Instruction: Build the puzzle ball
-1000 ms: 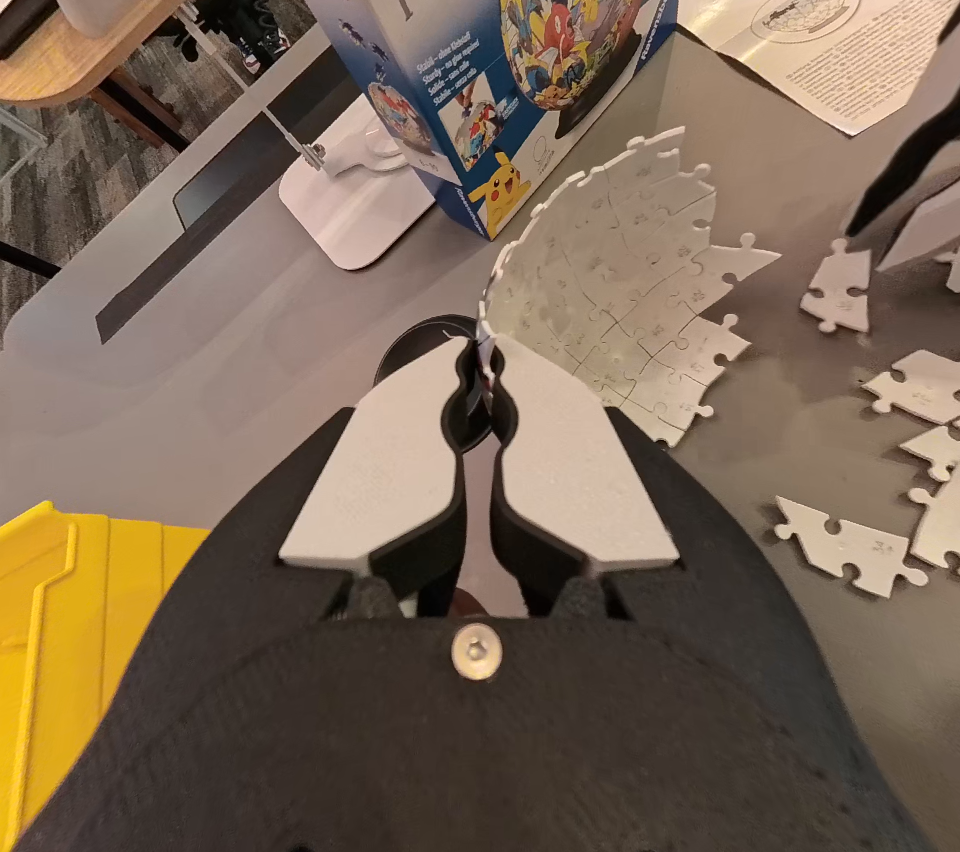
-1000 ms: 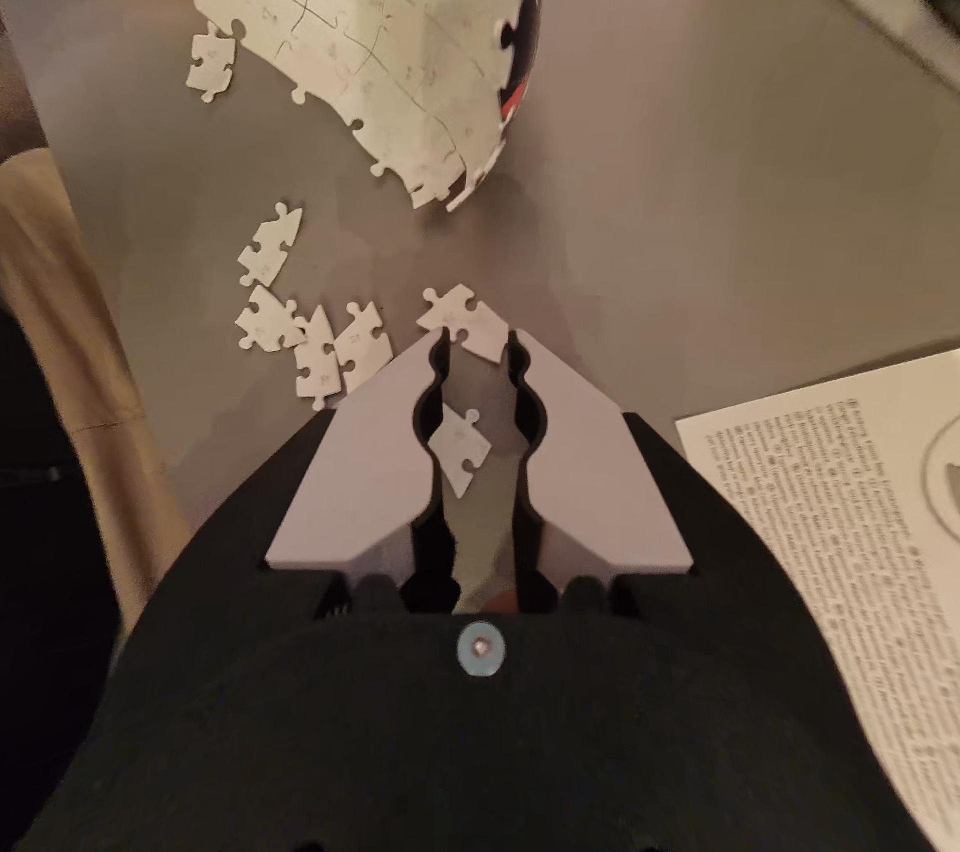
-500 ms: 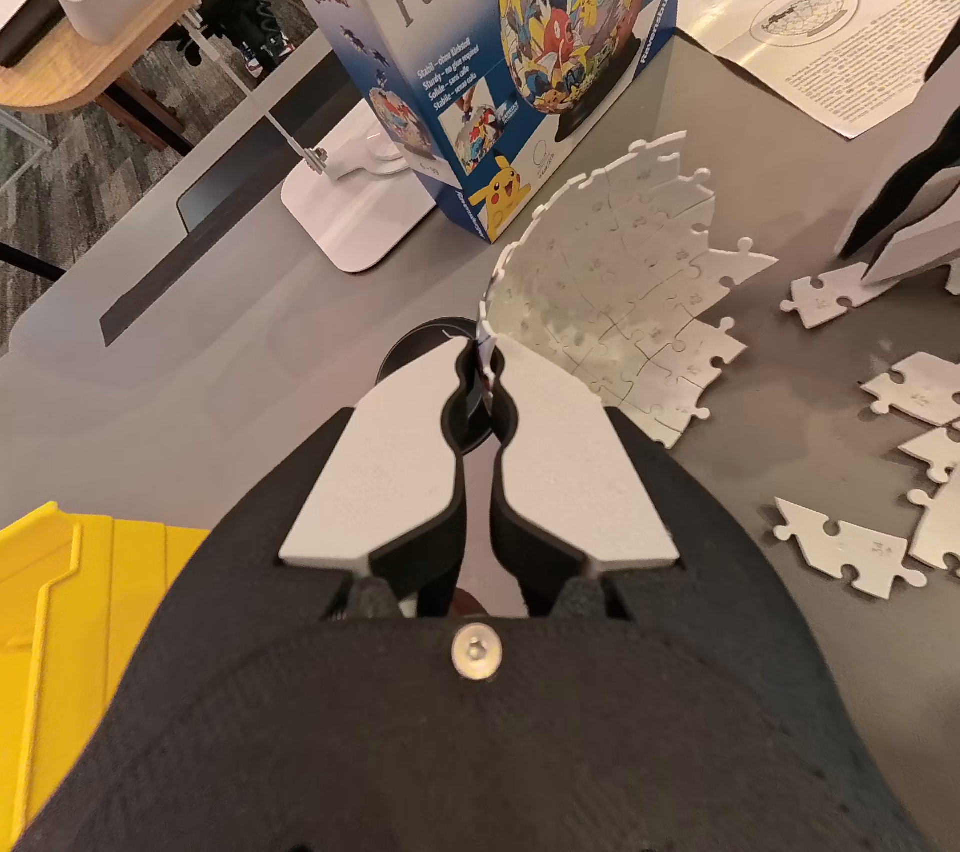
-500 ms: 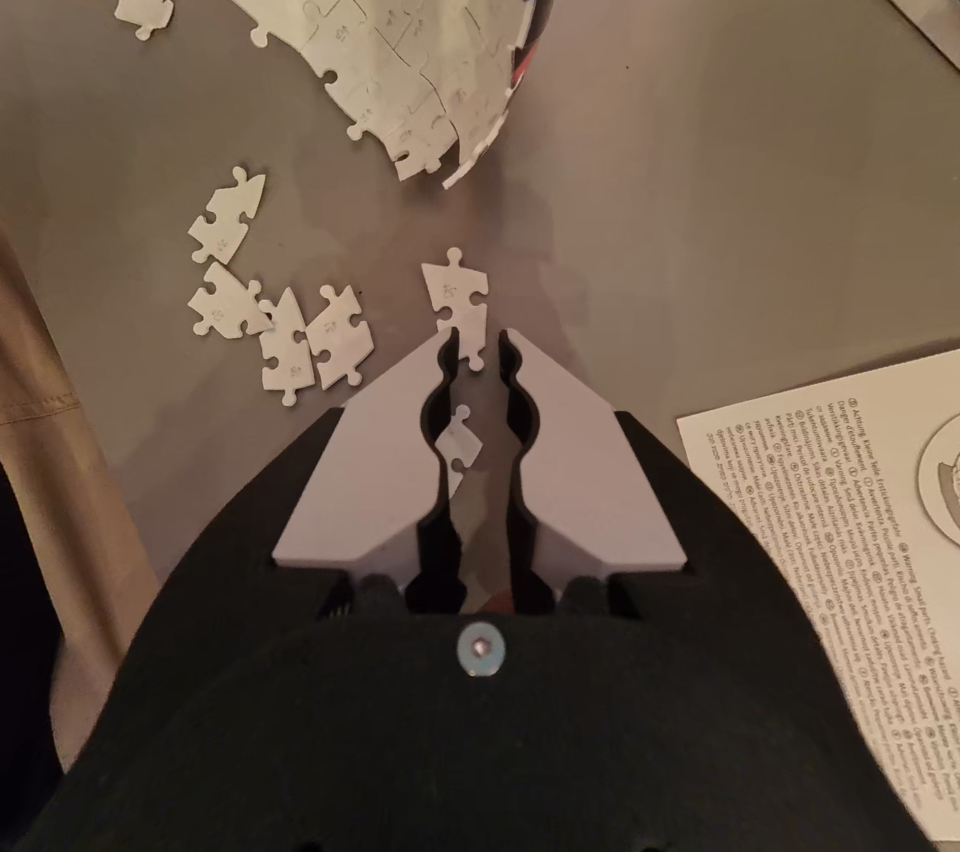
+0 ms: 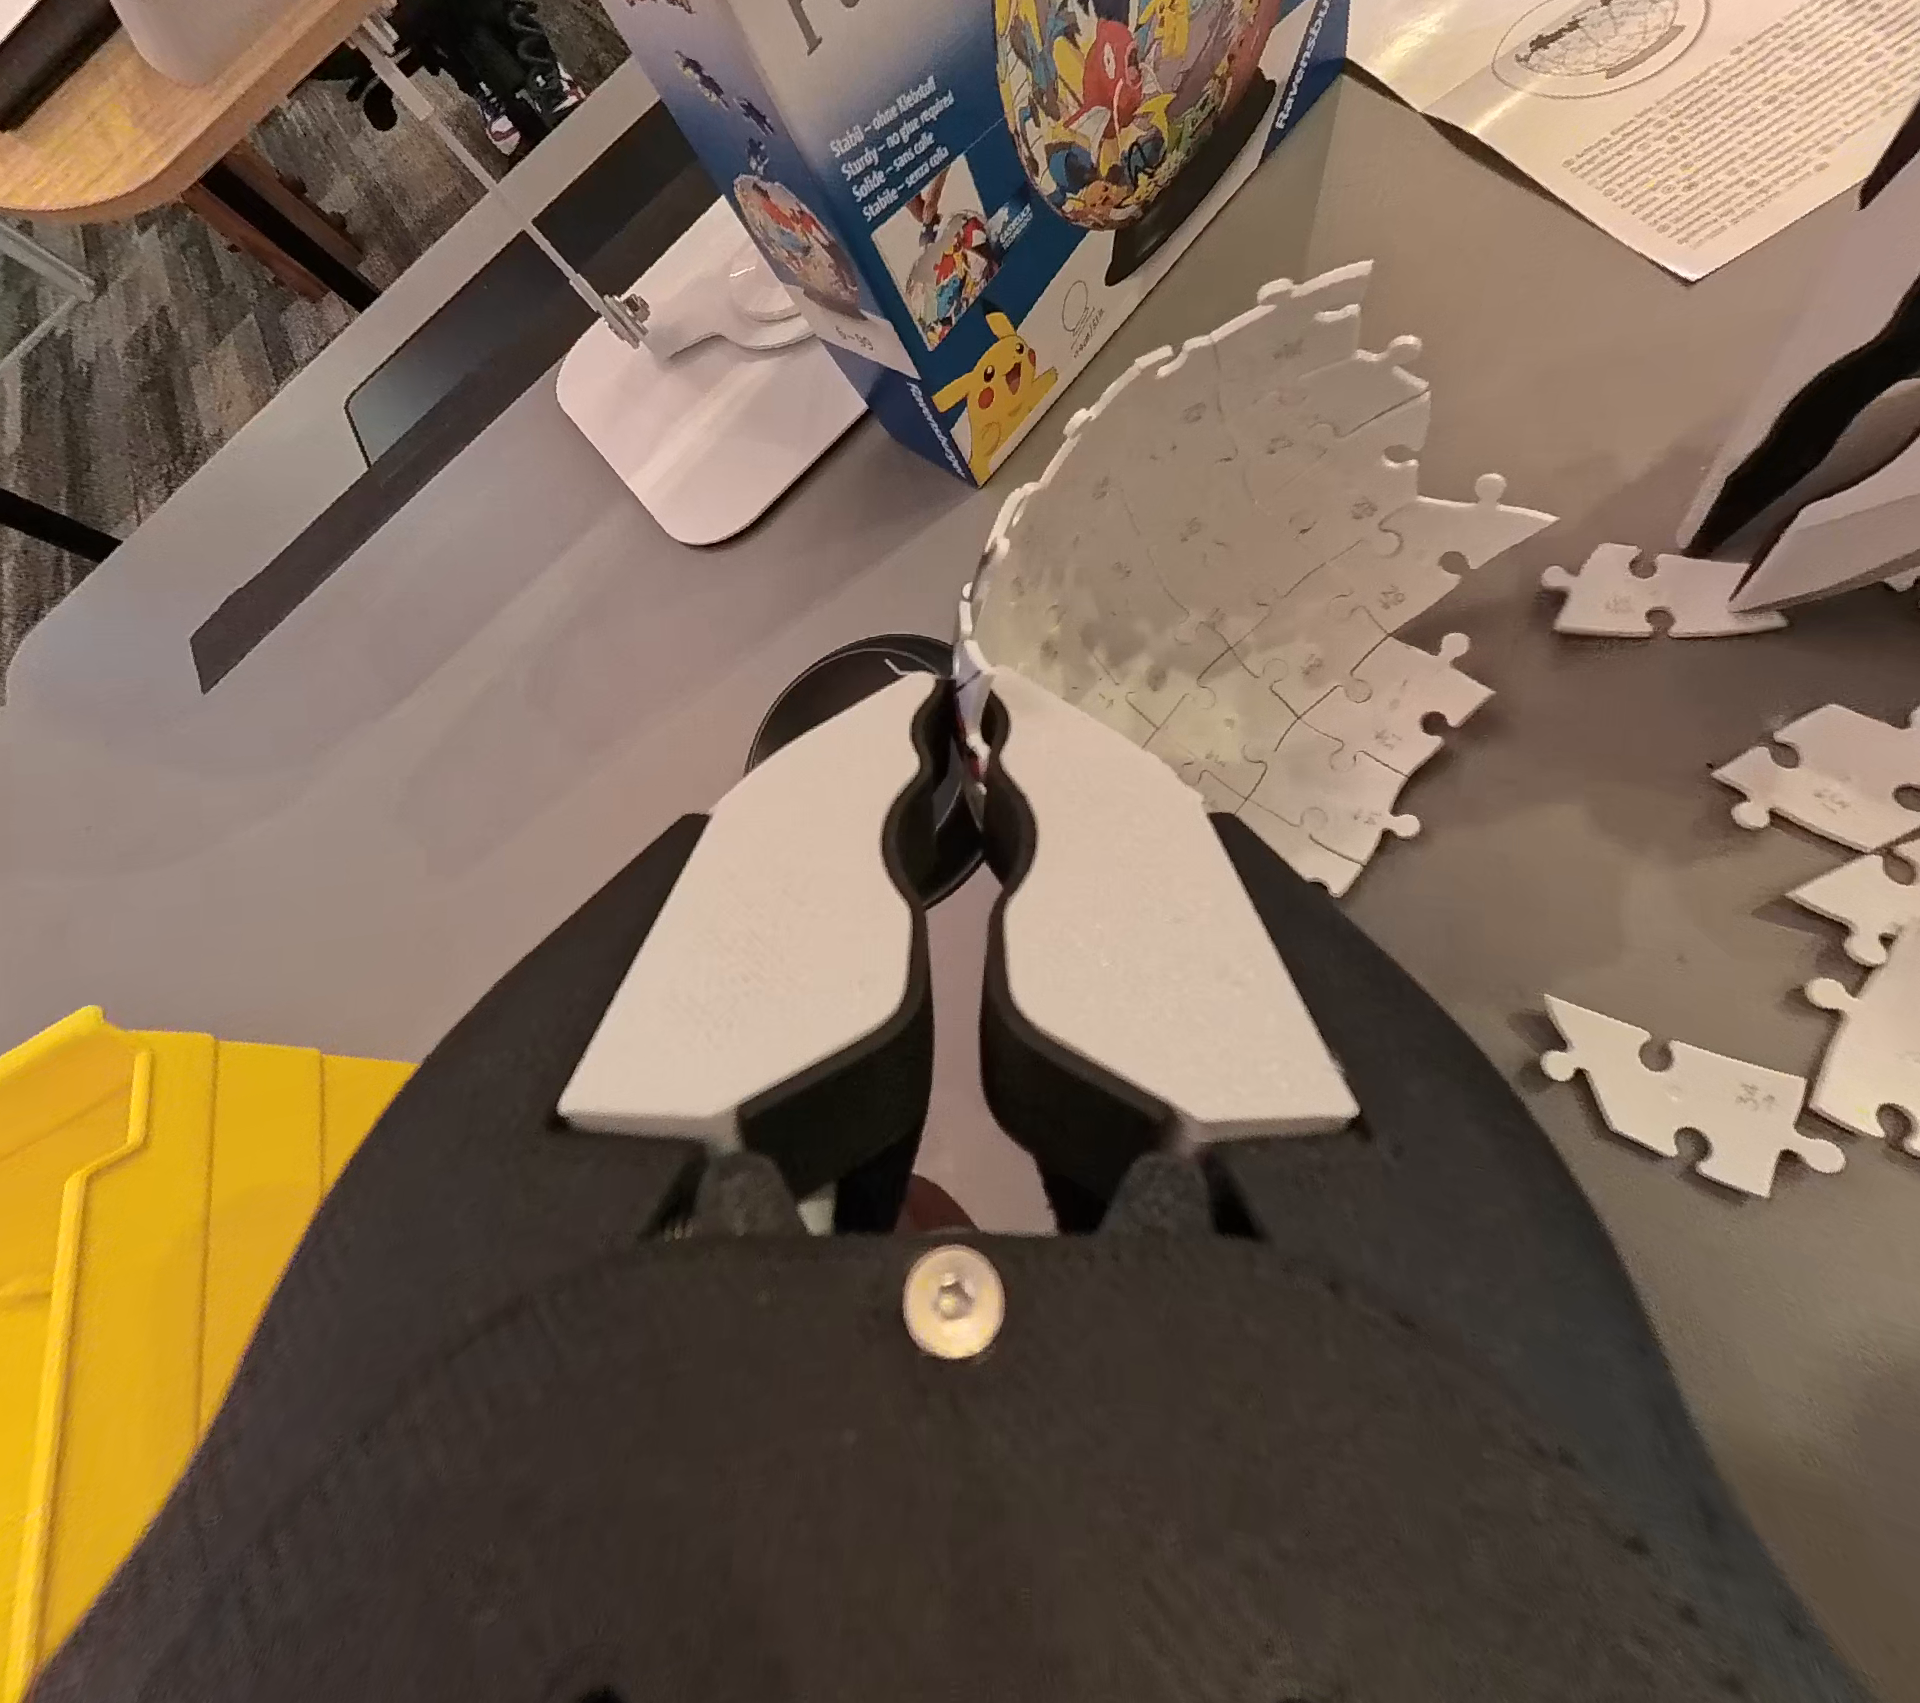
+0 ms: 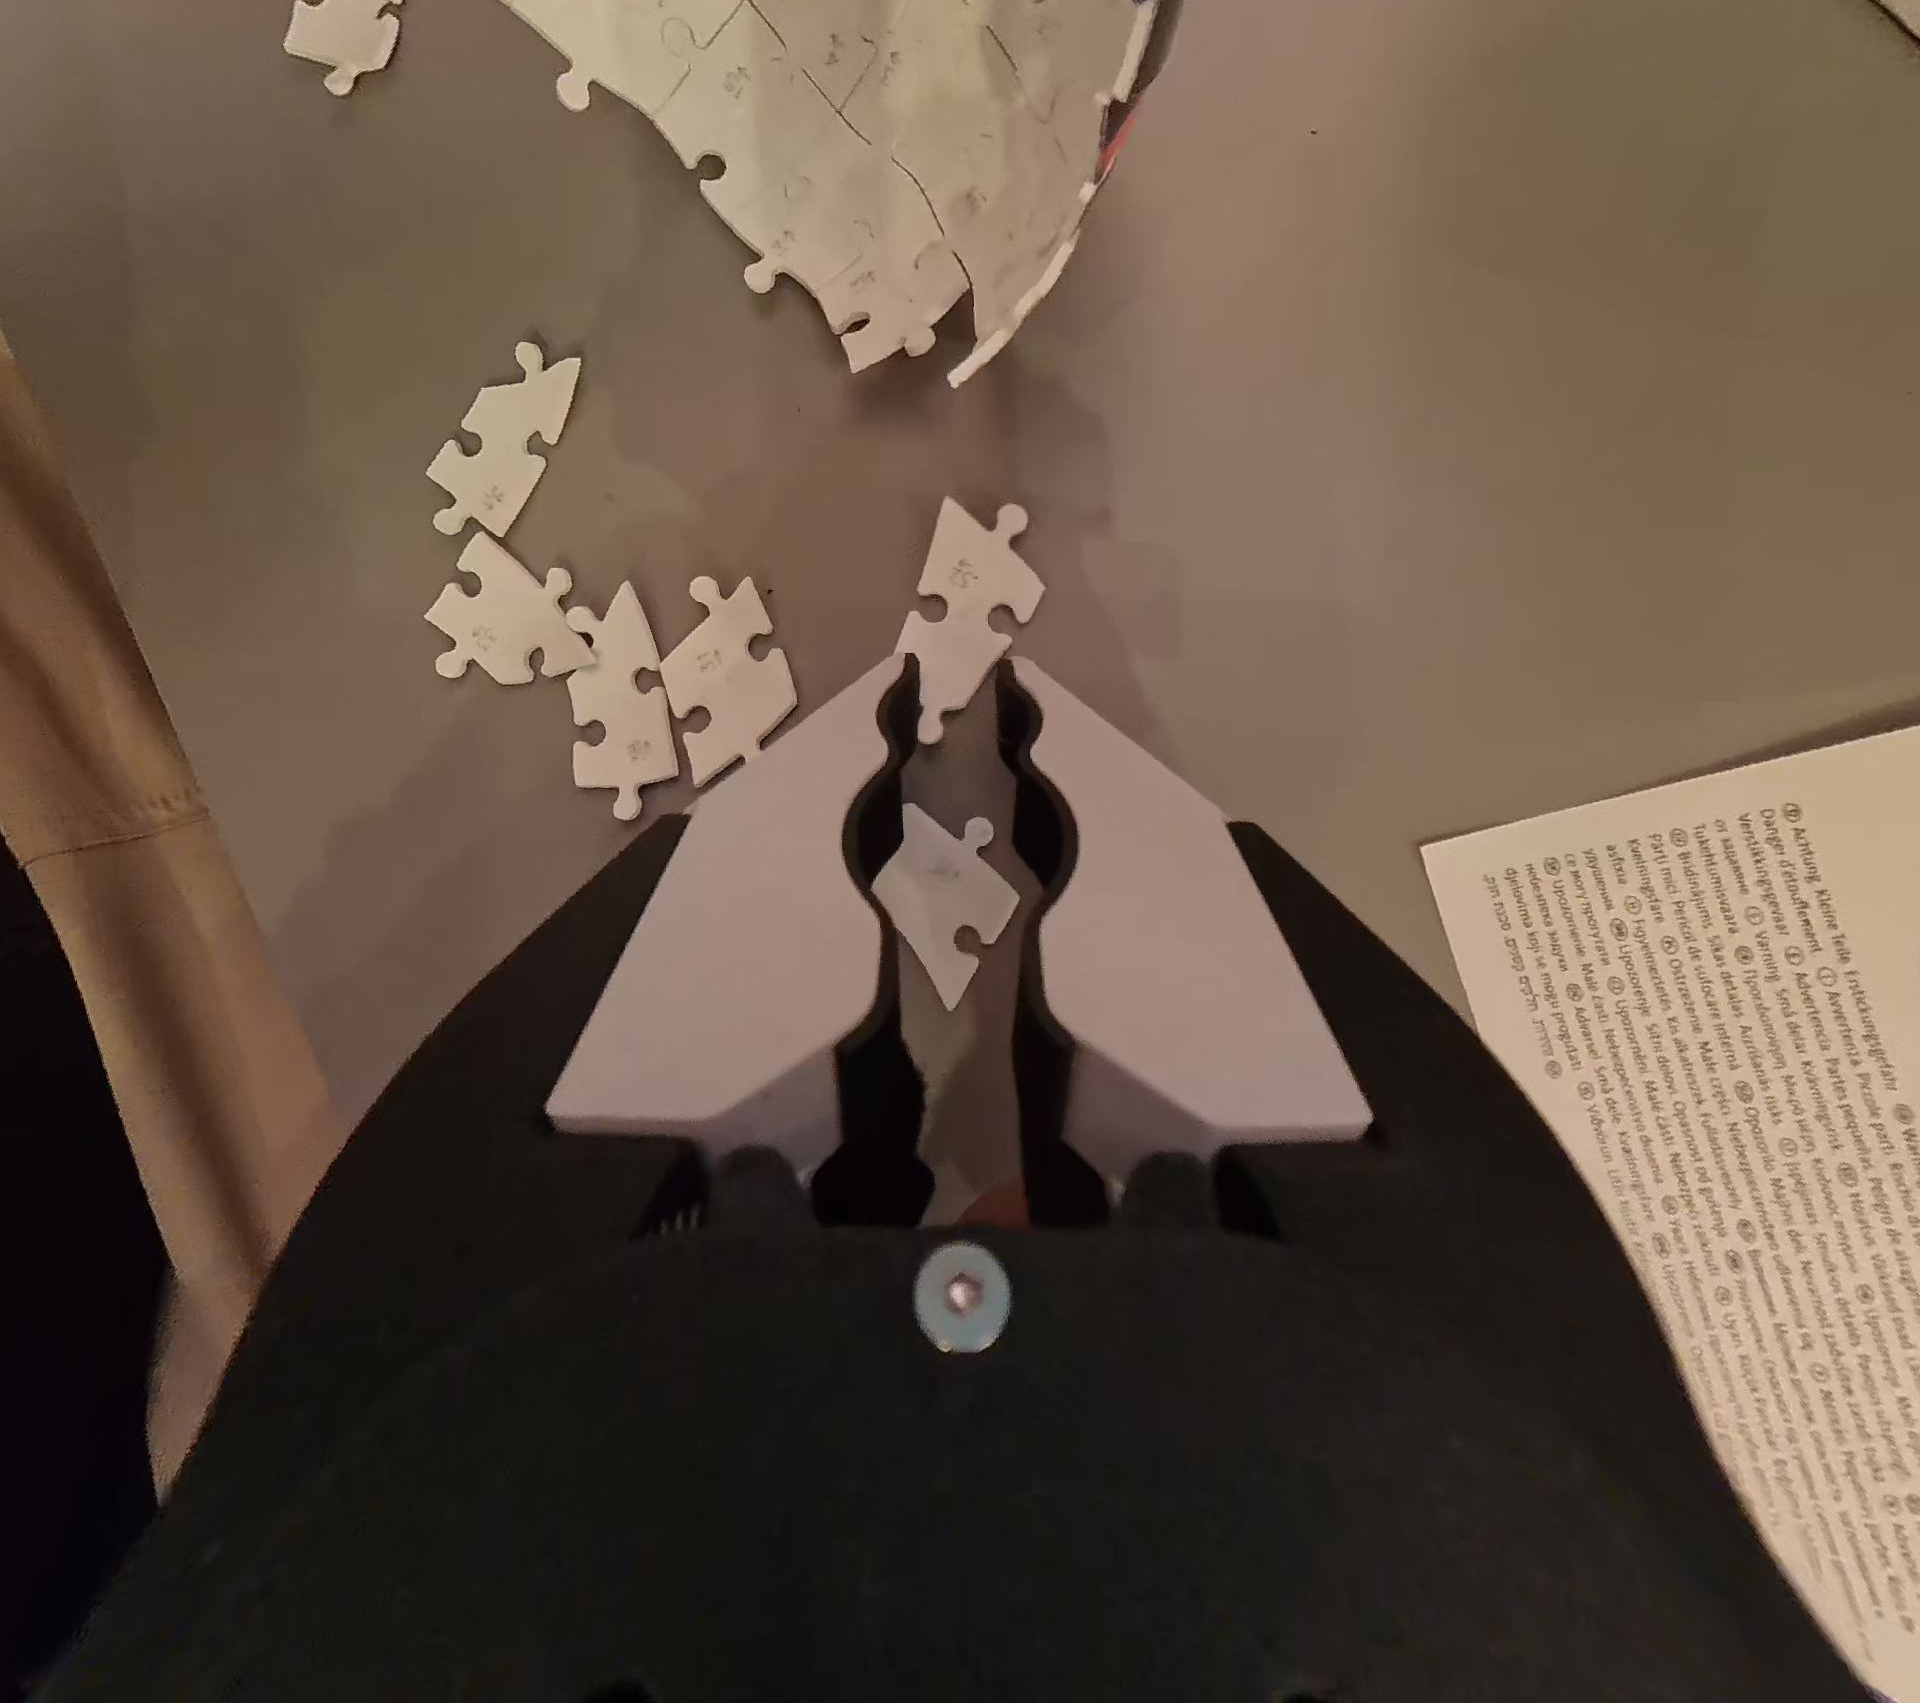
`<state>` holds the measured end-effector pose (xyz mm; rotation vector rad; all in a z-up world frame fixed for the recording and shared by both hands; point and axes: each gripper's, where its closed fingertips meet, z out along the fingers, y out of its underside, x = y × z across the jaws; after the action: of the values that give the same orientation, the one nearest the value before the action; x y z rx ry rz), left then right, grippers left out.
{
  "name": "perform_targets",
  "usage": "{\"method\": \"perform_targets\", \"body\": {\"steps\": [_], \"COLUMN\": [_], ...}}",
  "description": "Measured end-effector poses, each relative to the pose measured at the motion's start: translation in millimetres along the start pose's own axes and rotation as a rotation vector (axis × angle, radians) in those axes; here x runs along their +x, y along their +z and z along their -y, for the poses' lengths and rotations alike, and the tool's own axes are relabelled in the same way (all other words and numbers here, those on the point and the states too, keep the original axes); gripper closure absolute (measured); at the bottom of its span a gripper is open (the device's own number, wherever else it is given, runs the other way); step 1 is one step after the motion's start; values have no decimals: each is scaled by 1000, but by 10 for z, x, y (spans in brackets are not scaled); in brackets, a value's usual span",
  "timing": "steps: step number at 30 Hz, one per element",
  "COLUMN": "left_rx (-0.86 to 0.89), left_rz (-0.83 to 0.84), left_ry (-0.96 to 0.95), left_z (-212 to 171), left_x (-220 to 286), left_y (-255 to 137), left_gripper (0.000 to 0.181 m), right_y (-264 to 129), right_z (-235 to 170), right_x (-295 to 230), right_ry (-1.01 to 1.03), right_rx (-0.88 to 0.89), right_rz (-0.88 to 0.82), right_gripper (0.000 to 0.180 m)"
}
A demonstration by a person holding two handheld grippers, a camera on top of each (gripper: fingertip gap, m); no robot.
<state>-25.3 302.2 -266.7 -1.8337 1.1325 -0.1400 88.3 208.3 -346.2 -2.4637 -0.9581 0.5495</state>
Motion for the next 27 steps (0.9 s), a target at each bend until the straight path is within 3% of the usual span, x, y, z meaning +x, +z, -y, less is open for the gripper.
{"method": "perform_targets", "body": {"steps": [1, 27], "left_rx": [0, 17], "left_rz": [0, 24], "left_ry": [0, -20], "left_z": [0, 38], "left_x": [-1, -133], "left_y": [1, -43], "left_gripper": [178, 178], "right_y": [-3, -182], "right_z": [-1, 57], "right_x": [-1, 96], "right_ry": [3, -11], "right_rx": [3, 66], "right_rz": [1, -49], "right_gripper": [165, 158]}}
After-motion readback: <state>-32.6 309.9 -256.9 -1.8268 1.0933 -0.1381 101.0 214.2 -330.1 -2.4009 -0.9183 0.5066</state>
